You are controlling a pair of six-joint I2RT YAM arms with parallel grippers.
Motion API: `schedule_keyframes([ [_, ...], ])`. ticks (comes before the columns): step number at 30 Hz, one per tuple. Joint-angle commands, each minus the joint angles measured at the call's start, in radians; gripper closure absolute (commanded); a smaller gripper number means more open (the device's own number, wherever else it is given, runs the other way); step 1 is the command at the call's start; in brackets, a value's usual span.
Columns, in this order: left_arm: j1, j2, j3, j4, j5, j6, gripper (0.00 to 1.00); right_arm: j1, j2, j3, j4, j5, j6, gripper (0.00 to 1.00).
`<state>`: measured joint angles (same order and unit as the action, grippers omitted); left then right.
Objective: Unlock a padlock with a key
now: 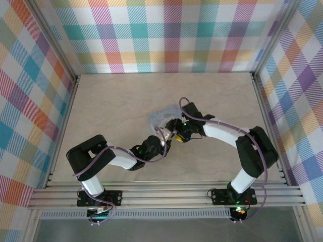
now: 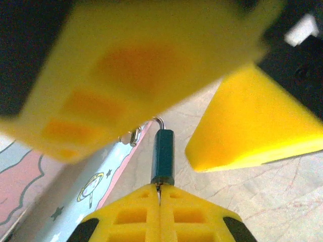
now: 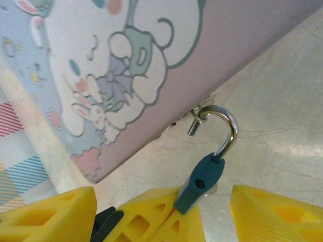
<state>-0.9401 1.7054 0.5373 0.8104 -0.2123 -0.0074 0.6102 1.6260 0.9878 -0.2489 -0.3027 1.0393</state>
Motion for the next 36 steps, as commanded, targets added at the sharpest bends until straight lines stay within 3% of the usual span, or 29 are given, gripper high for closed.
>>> schedule_keyframes([
  [1, -0.011, -0.026, 0.016, -0.070, -0.017, 0.050, 1.00, 0.013, -0.056, -0.046, 0.030, 0.005, 0.035, 0.30],
  [14, -0.029, -0.034, 0.052, -0.119, -0.030, 0.099, 1.00, 0.041, -0.011, -0.064, 0.103, -0.024, 0.076, 0.51],
  [19, -0.031, -0.041, 0.049, -0.118, -0.040, 0.095, 1.00, 0.043, 0.010, -0.057, 0.105, -0.033, 0.077, 0.50],
  [23, -0.031, -0.050, 0.041, -0.109, -0.057, 0.086, 1.00, 0.050, 0.021, -0.054, 0.102, -0.037, 0.076, 0.44],
  [28, -0.031, -0.054, 0.036, -0.108, -0.071, 0.085, 1.00, 0.060, 0.021, -0.061, 0.098, -0.038, 0.073, 0.46],
  [36, -0.032, -0.091, 0.019, -0.099, -0.062, 0.074, 1.00, 0.068, 0.039, -0.055, 0.100, -0.023, 0.068, 0.79],
])
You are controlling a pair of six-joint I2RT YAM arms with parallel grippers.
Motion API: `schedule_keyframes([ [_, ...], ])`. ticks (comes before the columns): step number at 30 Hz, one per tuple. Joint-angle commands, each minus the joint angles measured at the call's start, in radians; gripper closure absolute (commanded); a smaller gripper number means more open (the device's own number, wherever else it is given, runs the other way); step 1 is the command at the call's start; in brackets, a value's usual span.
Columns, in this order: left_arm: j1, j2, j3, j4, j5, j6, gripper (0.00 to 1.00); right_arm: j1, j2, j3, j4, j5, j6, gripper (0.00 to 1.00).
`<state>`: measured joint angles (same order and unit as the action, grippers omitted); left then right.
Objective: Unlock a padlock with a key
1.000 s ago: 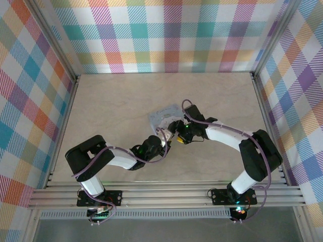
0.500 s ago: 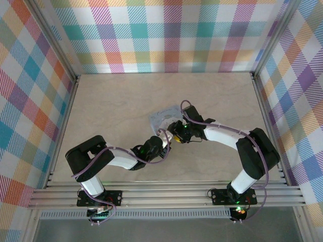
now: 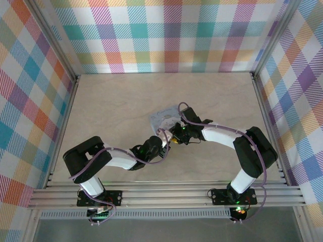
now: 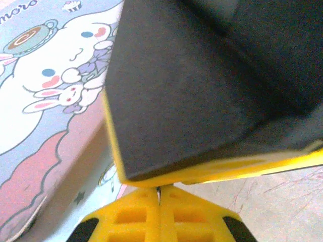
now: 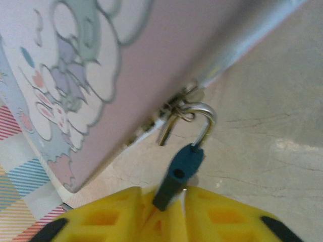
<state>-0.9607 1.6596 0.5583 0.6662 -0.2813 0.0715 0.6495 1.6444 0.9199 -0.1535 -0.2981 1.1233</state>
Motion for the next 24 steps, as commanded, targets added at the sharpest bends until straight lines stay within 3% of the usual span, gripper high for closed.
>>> schedule_keyframes([
  [1, -0.012, -0.050, -0.005, 0.047, 0.011, -0.006, 1.00, 0.029, 0.024, 0.013, 0.005, -0.026, -0.016, 0.83],
  [6, -0.013, -0.068, -0.018, 0.044, 0.019, -0.018, 1.00, 0.032, 0.013, 0.001, 0.015, -0.010, -0.012, 1.00],
  [8, -0.017, -0.074, -0.018, 0.025, -0.005, -0.024, 0.97, 0.032, -0.008, -0.011, 0.015, 0.007, -0.016, 1.00],
  [12, -0.024, -0.086, -0.022, -0.002, -0.075, -0.039, 0.73, 0.030, -0.061, -0.044, 0.010, 0.075, -0.040, 1.00],
  [14, -0.024, -0.105, -0.038, 0.000, -0.102, -0.067, 0.66, 0.029, -0.090, -0.068, 0.019, 0.119, -0.046, 1.00],
  [24, -0.024, -0.233, -0.097, -0.101, -0.183, -0.193, 0.57, 0.020, -0.098, -0.143, 0.181, 0.233, 0.000, 1.00],
])
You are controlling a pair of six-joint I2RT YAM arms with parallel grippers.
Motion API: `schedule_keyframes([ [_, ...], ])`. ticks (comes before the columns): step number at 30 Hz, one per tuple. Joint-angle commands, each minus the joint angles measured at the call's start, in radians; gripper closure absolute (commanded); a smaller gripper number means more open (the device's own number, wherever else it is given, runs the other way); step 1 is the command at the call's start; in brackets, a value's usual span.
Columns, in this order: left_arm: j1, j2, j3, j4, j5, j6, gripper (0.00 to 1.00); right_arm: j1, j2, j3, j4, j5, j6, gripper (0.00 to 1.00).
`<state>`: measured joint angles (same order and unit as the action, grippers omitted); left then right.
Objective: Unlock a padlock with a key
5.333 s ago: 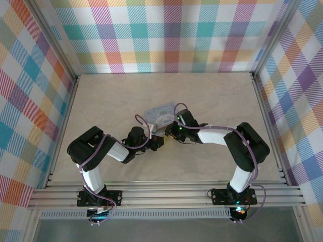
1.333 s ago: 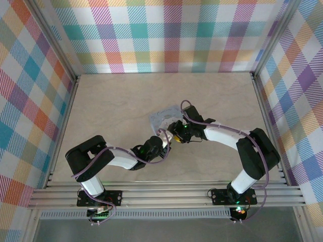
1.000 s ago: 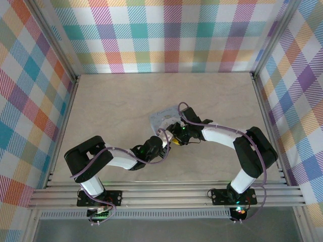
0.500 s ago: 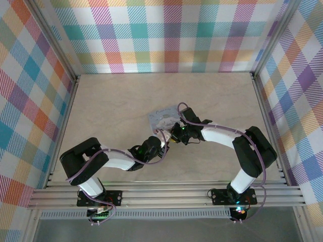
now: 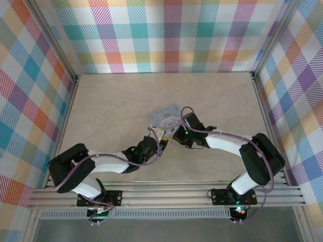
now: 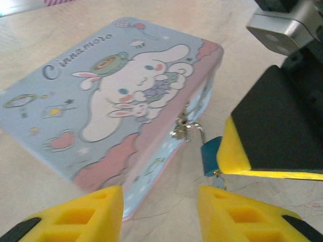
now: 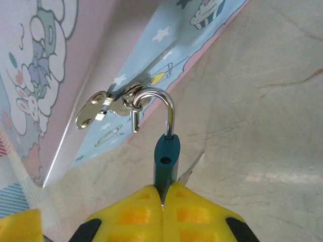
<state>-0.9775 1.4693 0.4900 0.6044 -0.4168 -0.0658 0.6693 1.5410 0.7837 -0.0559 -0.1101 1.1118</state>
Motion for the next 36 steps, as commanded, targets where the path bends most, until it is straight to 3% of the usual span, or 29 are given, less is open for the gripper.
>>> schedule_keyframes([
  [1, -0.007, -0.054, -0.039, -0.040, -0.056, -0.065, 0.56, 0.001, 0.013, -0.006, 0.093, 0.045, 0.014, 1.00],
  [13, 0.007, -0.184, -0.078, -0.132, -0.115, -0.104, 0.54, 0.002, 0.087, -0.030, 0.271, 0.095, 0.125, 1.00],
  [21, 0.016, -0.148, -0.064, -0.133, -0.106, -0.109, 0.53, 0.024, 0.035, 0.010, 0.205, 0.196, 0.038, 1.00],
  [24, 0.015, -0.131, -0.050, -0.140, -0.098, -0.111, 0.53, 0.018, 0.073, 0.053, 0.133, 0.160, 0.022, 1.00],
  [28, 0.017, -0.121, -0.038, -0.159, -0.093, -0.111, 0.54, 0.016, 0.106, 0.038, 0.186, 0.110, 0.051, 1.00],
  [36, 0.021, -0.140, -0.048, -0.176, -0.108, -0.126, 0.54, 0.001, 0.061, 0.069, 0.107, 0.155, -0.013, 1.00],
])
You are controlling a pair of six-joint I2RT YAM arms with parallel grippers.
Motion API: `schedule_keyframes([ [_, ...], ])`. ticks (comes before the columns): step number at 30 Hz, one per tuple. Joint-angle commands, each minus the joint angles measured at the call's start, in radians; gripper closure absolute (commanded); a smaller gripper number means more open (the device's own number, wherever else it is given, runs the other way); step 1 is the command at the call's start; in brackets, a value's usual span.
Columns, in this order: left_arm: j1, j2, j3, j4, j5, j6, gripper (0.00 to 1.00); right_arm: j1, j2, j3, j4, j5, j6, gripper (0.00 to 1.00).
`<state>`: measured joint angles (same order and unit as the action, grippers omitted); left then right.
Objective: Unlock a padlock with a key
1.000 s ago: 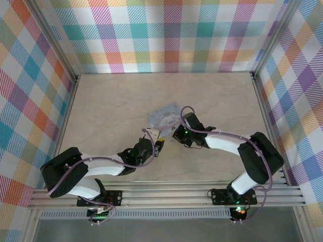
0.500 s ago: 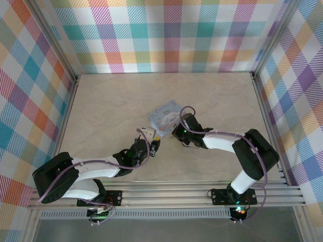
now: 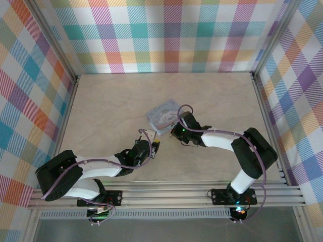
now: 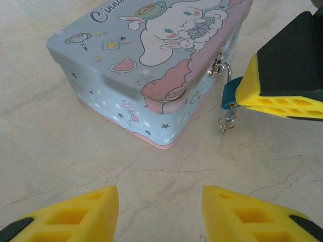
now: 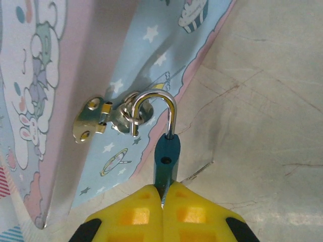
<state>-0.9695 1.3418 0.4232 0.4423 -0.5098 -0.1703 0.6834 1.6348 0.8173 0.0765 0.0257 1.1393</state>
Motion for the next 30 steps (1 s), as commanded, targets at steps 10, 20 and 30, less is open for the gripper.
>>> schedule_keyframes([
  [10, 0.020, -0.006, 0.032, -0.028, 0.002, -0.028, 0.54, -0.100, 0.028, 0.024, 0.072, -0.158, -0.041, 1.00],
  [20, 0.052, -0.056, 0.047, -0.075, -0.003, -0.047, 0.53, -0.171, -0.057, 0.035, -0.027, -0.154, -0.153, 1.00],
  [30, 0.099, -0.144, 0.080, -0.226, -0.015, -0.087, 0.47, -0.268, -0.046, 0.009, -0.020, -0.332, -0.232, 1.00],
])
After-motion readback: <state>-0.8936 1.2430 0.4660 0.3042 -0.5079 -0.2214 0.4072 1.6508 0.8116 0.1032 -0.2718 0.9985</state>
